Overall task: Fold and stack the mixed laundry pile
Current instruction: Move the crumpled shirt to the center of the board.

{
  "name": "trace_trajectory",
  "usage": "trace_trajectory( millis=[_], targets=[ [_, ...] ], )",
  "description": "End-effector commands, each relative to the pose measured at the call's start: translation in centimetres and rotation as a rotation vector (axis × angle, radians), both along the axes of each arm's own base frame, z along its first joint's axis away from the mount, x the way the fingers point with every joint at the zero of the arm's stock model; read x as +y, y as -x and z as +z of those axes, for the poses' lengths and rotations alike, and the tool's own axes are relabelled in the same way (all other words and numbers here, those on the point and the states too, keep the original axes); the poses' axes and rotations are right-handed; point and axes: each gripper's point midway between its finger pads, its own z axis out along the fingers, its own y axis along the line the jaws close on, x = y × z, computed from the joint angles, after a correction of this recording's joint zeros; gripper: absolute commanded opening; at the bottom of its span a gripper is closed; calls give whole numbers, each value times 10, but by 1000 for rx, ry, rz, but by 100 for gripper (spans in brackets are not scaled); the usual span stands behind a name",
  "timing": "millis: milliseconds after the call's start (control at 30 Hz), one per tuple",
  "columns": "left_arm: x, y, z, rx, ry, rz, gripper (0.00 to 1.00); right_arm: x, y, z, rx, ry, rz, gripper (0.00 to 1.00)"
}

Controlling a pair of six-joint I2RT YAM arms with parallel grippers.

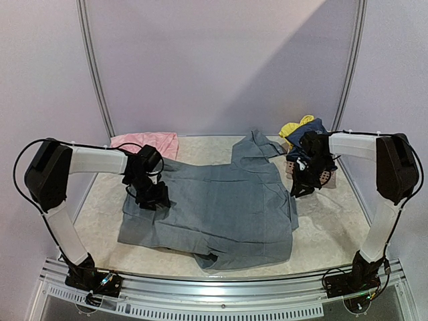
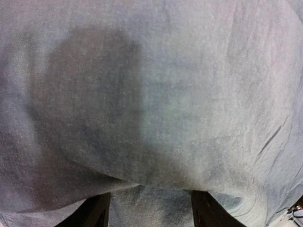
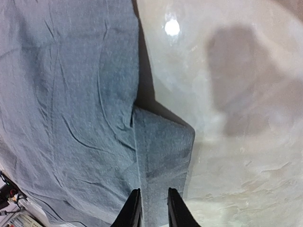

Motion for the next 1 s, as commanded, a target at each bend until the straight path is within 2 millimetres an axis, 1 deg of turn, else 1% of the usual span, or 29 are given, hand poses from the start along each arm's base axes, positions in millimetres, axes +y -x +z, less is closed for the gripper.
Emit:
trace_trajectory(
  millis=[0, 133, 200, 267, 367, 500, 633, 733, 867, 967],
  targets=[
    [-1, 16, 14, -17, -48, -84, 61, -5, 16, 10, 15, 5, 14, 28],
    [8, 30, 31, -48, -100, -127, 66, -3, 30, 22, 0, -43, -1, 38],
    [14, 37, 41, -70, -128, -153, 67, -3, 42, 22, 8, -53, -14, 43],
    [17, 43, 50, -100, -155, -196, 70, -4, 51, 26, 0, -73, -37, 47],
    [14, 54, 62, -146, -153, -278, 72, -2, 68, 24, 0, -103, -51, 53],
    [-2, 71, 73, -207, -136, -410, 73, 4, 93, 19, 10, -138, -55, 59],
    [-29, 92, 76, -237, -87, -554, 73, 11, 111, 14, 17, -170, -69, 65],
    [-49, 104, 76, -245, -46, -639, 72, 19, 122, 14, 16, -205, -73, 68],
    [-78, 121, 72, -236, 21, -747, 72, 29, 138, 6, 29, -234, -58, 70],
    [-95, 134, 67, -218, 46, -833, 71, 28, 153, -4, 54, -232, -60, 71]
  ],
)
